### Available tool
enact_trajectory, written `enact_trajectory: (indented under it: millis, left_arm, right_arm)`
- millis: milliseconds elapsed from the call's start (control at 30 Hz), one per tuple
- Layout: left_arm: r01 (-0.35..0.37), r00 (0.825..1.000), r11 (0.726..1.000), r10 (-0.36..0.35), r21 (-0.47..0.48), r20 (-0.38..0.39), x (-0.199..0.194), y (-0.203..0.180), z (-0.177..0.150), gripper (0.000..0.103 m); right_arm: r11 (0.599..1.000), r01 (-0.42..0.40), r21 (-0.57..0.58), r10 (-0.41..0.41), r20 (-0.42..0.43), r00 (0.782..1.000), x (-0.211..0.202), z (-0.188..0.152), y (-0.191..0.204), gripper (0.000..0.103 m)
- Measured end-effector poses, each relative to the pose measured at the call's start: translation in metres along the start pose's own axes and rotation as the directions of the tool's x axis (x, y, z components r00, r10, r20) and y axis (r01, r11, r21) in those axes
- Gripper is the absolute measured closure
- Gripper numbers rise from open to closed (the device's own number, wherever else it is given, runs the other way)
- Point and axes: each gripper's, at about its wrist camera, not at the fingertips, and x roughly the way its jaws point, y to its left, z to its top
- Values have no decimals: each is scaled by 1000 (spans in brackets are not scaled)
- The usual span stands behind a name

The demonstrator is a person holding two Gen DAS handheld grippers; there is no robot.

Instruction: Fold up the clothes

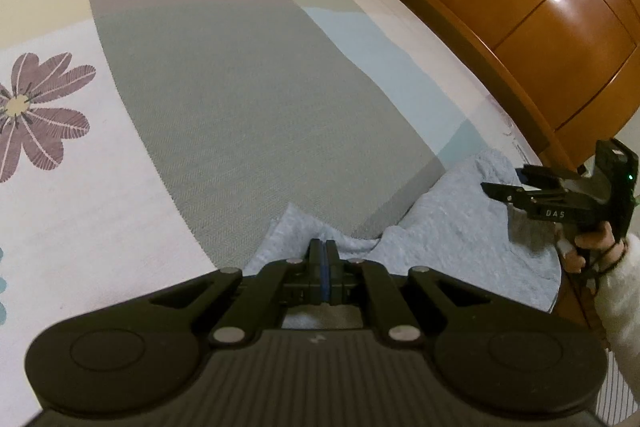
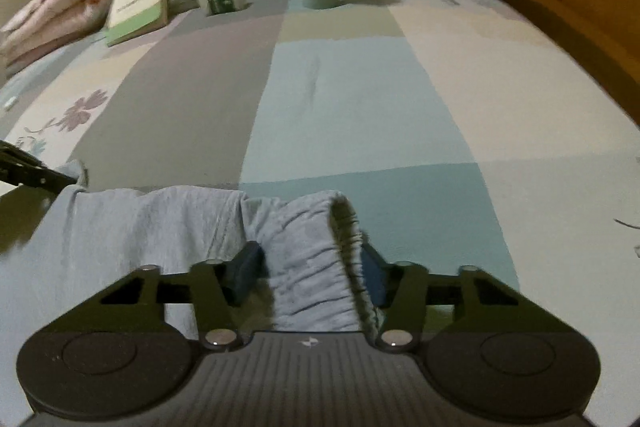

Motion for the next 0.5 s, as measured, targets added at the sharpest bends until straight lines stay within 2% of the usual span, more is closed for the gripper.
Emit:
enact_trajectory:
  millis: [200, 333, 433, 500]
  left_arm:
    - [-20, 999, 1000, 20, -22, 32, -1, -2, -3, 98]
    - [-15, 999, 998, 18, -61, 50, -1, 1, 1, 98]
    - [-22, 998, 997, 26, -74, 62, 1, 2, 7, 97]
    - [-25, 997, 996, 32, -80, 76, -1, 3, 10, 98]
  right_arm:
    - [985, 47, 165, -63, 94, 994, -36, -11, -5, 72]
    - [973, 93, 213, -113, 85, 990, -43, -22, -10, 73]
    - [968, 104, 227, -120, 60, 991, -34, -17, -14, 72]
    - [968, 109, 227, -122, 44, 992, -33, -13, -16, 67]
